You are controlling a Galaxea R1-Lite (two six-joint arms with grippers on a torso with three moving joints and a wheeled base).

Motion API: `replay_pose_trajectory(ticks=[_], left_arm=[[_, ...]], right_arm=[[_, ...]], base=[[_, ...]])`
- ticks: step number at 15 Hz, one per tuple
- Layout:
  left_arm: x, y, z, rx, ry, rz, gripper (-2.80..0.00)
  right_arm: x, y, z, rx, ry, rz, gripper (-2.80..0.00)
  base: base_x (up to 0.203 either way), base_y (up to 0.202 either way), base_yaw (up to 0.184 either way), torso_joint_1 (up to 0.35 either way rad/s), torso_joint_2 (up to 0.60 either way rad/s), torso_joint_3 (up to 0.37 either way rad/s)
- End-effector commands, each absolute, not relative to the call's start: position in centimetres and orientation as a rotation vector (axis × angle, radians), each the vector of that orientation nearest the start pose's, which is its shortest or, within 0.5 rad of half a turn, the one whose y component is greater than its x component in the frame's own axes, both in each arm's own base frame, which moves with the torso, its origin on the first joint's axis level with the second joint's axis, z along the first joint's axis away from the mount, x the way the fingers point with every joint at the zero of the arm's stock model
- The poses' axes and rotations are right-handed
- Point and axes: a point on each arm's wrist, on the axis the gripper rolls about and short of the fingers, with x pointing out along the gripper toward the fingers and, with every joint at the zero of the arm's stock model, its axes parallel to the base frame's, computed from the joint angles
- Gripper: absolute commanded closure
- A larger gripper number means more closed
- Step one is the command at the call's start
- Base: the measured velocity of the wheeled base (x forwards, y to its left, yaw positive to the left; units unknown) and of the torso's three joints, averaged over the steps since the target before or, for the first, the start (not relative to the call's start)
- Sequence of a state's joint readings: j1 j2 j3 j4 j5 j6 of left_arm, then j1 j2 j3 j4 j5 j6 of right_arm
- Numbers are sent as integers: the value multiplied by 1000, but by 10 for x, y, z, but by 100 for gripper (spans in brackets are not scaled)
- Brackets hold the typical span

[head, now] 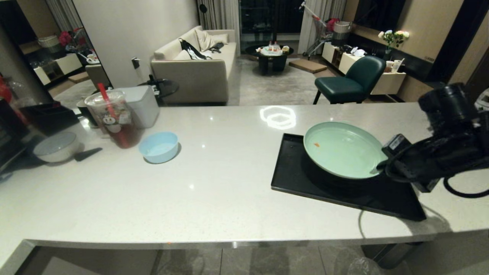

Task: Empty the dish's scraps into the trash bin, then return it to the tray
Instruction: Put the plate back to the table

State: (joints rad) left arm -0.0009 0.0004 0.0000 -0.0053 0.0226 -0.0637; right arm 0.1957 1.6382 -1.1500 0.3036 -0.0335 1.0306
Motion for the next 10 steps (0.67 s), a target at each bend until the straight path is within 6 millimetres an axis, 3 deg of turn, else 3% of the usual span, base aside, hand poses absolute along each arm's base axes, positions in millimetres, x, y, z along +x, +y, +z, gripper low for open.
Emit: replay_pose_trajectory(ticks=[1,5,10], left_arm=[[-23,1,76,-64,-5,22,0],[-23,1,76,-64,-5,21,0],[-23,1,76,-64,-5,23,0]], right_arm=[[308,70,186,893,872,-345,0],[323,74,170,900,898,-400,0],[324,75,169,900,904,-403,0]], base=[[0,0,0,0,0,0],[0,0,0,0,0,0],[0,0,0,0,0,0]])
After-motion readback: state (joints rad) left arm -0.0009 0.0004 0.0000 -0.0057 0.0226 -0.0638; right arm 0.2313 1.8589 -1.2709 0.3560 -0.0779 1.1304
